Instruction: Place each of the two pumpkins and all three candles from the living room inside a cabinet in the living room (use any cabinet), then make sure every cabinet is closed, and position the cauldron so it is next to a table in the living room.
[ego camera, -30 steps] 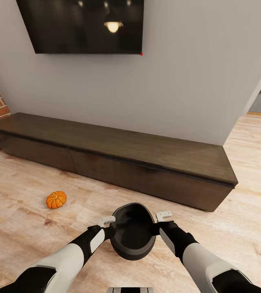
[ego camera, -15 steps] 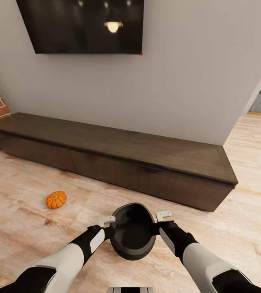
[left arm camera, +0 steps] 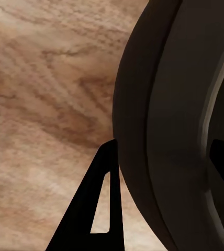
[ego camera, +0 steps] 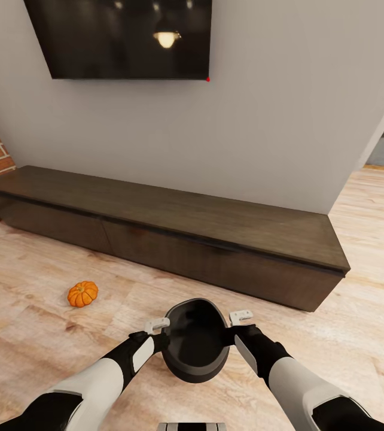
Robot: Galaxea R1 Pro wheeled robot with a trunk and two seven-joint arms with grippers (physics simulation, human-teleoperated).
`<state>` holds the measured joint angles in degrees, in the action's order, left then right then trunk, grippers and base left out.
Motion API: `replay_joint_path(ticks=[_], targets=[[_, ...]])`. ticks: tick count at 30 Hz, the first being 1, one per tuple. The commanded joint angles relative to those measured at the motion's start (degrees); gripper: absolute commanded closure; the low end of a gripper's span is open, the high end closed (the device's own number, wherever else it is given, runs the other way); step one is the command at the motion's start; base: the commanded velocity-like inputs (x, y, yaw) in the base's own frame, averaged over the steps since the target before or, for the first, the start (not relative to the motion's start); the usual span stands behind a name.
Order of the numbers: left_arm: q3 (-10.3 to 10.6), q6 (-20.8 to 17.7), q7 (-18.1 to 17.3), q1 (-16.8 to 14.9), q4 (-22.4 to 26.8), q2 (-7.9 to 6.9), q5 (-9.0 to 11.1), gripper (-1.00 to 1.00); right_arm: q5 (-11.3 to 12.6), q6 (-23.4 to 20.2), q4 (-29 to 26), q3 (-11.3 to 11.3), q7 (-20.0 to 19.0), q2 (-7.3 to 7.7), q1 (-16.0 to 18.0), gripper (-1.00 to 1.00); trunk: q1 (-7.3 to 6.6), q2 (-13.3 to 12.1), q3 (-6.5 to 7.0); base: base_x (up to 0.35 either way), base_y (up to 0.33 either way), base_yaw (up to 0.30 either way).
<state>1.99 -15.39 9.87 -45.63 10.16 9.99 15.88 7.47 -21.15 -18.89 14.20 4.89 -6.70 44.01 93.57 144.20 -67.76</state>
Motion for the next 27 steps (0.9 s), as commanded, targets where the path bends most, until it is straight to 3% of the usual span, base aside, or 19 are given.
replay_joint_path(ticks=[1,27], targets=[[0.3,-0.34,0.41,0.01,0.13,0.0,0.2,1.0,0.09,-0.33,-0.11,0.48,0.56,0.04,0.02,1.0,-0.01,0.02,-0.05,0.0,0.0,0.0],[0.3,-0.34,0.41,0.01,0.13,0.0,0.2,1.0,0.09,-0.3,-0.26,0.48,0.56,0.11,0.02,1.0,-0.01,0.02,-0.05,0.0,0.0,0.0]])
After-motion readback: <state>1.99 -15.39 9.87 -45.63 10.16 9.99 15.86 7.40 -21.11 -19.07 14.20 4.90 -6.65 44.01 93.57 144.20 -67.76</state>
